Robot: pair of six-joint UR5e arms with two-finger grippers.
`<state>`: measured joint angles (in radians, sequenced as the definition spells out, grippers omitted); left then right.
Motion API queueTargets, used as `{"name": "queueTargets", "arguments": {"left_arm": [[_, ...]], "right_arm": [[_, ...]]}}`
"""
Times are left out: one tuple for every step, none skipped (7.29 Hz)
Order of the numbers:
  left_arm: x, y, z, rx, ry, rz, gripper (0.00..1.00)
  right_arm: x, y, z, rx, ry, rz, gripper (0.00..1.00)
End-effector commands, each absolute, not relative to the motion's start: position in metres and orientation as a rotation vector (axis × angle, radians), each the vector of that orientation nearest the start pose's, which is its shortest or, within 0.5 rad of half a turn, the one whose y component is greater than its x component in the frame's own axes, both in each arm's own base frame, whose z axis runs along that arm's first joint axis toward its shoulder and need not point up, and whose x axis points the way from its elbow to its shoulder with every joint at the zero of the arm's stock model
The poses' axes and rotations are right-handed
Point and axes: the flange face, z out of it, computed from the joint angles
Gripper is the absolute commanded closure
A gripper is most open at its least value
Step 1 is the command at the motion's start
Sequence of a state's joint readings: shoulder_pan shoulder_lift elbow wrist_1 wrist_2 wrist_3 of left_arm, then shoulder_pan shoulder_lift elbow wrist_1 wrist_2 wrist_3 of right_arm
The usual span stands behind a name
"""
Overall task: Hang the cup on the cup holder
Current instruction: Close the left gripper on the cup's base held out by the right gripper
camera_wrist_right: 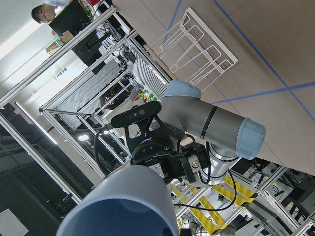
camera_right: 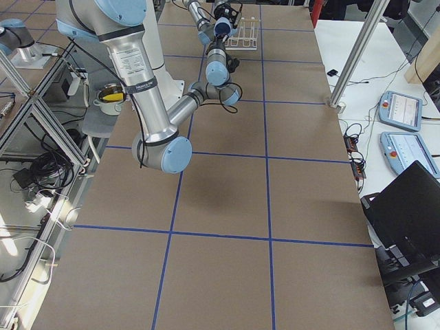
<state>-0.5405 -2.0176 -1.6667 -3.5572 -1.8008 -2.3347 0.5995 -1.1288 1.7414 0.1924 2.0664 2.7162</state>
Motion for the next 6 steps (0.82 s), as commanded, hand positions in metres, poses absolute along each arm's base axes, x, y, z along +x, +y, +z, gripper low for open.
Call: {"name": "queueTargets", "arguments": {"left_arm": [[0.3705, -0.3452, 0.2047, -0.382, 2.492, -0.262, 0.05], [0.3709, -0.3445, 0.2047, -0.384, 2.493, -0.26, 0.13], [0.3714, -0.3439, 0.2047, -0.388, 2.492, -0.26, 0.27], [0.3708, -0.3427, 0.2046, -0.39, 2.495, -0.258, 0.69], [0.3699, -0.3421, 0.2037, -0.39, 2.497, -0.255, 1.0], [0.3689, -0.3416, 0.2042, -0.394, 2.497, -0.256, 1.0]], "right_arm": [[-0.3609, -0.3448, 0.189, -0.841, -2.12, 0.326, 1.0], [-0.3603, -0.3462, 0.1884, -0.837, -2.132, 0.339, 1.0], [-0.3598, -0.347, 0.1881, -0.834, -2.142, 0.346, 1.0], [-0.3596, -0.3469, 0.1904, -0.829, -2.141, 0.348, 1.0], [-0.358, -0.3466, 0.1928, -0.821, -2.146, 0.34, 0.01], [-0.3569, -0.346, 0.1943, -0.78, -2.164, 0.317, 0.0]]}}
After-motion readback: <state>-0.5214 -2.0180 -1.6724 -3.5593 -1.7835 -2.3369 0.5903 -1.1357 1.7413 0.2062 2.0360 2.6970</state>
